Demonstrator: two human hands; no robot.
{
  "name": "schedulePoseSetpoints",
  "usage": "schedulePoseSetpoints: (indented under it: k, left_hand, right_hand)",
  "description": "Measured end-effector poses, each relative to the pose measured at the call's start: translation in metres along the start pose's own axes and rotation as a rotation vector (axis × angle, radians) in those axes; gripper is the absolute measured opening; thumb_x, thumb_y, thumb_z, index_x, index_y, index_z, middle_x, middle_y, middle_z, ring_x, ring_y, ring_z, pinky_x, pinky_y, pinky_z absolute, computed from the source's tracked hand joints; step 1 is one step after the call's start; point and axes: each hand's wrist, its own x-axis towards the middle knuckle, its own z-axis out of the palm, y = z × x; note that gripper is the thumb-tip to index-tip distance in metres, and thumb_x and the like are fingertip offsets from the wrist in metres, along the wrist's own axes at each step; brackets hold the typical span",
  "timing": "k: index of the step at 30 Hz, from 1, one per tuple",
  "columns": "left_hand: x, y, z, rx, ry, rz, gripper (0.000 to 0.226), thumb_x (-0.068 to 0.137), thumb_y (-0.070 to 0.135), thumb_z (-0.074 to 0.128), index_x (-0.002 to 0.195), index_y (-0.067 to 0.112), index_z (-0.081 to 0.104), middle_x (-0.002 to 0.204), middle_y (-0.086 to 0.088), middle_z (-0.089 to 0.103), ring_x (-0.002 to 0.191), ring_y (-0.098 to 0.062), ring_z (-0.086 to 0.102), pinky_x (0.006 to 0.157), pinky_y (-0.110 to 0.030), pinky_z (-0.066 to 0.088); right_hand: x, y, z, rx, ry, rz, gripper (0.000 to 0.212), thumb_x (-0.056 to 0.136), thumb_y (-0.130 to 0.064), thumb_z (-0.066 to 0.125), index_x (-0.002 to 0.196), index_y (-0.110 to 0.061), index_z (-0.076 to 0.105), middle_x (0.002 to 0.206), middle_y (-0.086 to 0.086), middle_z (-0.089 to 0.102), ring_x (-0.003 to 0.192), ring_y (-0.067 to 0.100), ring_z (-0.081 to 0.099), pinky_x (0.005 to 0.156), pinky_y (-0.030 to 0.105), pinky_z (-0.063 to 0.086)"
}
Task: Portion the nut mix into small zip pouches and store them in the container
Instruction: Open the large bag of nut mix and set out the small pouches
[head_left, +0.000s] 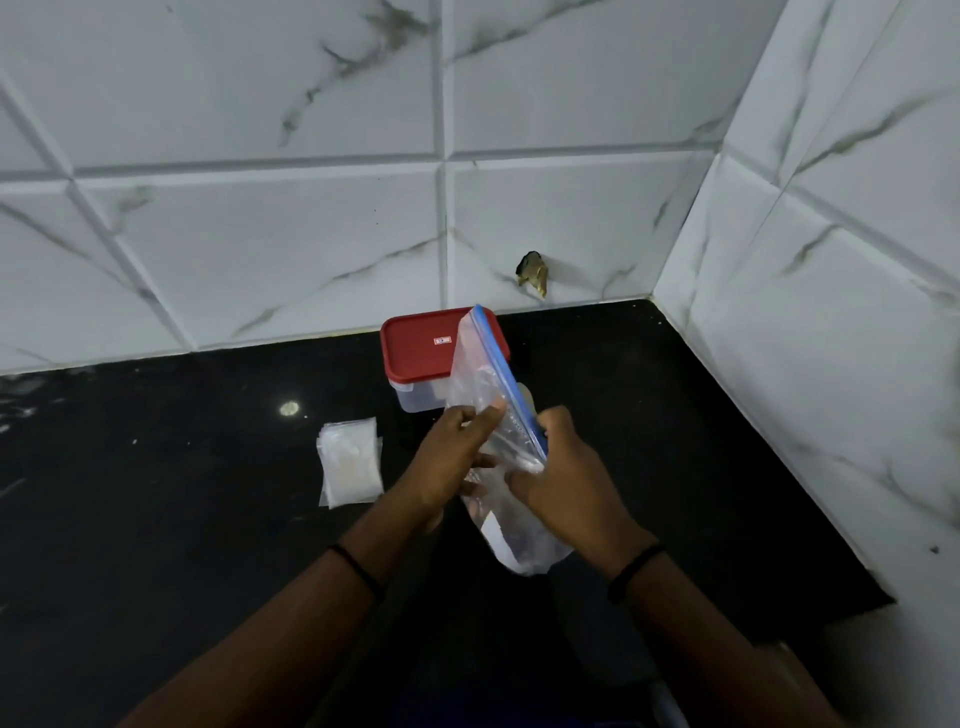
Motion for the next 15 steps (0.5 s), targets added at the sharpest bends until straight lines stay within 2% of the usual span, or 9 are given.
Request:
schedulePoseSetpoints:
  k: [3,7,10,12,15]
  left_hand:
    - [-0.005,-0.004,-0.003,0.046,0.142,0.059,0.050,0.088,0.055,0.064,0.124,0.022,0.054,0.116,-0.003,0.065,0.100,-0.020,0.068,0.085,-0.048,0.059]
    - [-0.012,-0.003,-0.006,0.128,0.296,0.194,0.047,0.083,0.053,0.072,0.113,0.019,0.058,0.103,0.001,0.069,0.092,-0.013,0.069,0.082,-0.042,0.060]
    - [-0.017,0.001,-0.006,0.103,0.385,0.219,0.044,0.087,0.036,0.073,0.119,0.020,0.047,0.102,0.003,0.062,0.089,-0.010,0.065,0.067,-0.030,0.059]
    - [-0.019,0.004,-0.006,0.014,0.397,0.217,0.044,0.089,0.023,0.072,0.123,0.020,0.043,0.103,-0.001,0.061,0.088,-0.014,0.068,0.063,-0.031,0.059]
    - [-0.022,0.006,-0.007,-0.040,0.391,0.212,0.038,0.090,0.014,0.068,0.121,0.017,0.047,0.101,-0.006,0.064,0.084,-0.019,0.070,0.061,-0.033,0.059]
  right_hand:
    - [-0.004,-0.007,0.005,0.198,-0.126,0.054,0.040,0.089,-0.030,0.071,0.117,-0.031,0.042,0.109,-0.013,0.056,0.094,0.005,0.062,0.071,0.018,0.051]
    - [-0.003,-0.017,0.007,0.460,-0.105,0.087,0.019,0.097,-0.036,0.060,0.111,-0.022,0.064,0.102,-0.002,0.071,0.096,0.012,0.070,0.085,0.031,0.058]
    - [0.000,-0.024,0.005,0.479,-0.079,0.094,0.019,0.098,-0.030,0.059,0.104,-0.015,0.070,0.097,0.004,0.073,0.093,0.018,0.071,0.082,0.032,0.059]
    - [0.002,-0.028,0.004,0.488,-0.105,0.078,0.019,0.096,-0.027,0.063,0.102,-0.012,0.072,0.095,0.007,0.074,0.090,0.021,0.072,0.081,0.034,0.060]
    - [0.001,-0.032,0.004,0.562,-0.140,0.082,0.019,0.093,-0.025,0.068,0.101,-0.007,0.072,0.093,0.011,0.075,0.089,0.023,0.073,0.082,0.036,0.060]
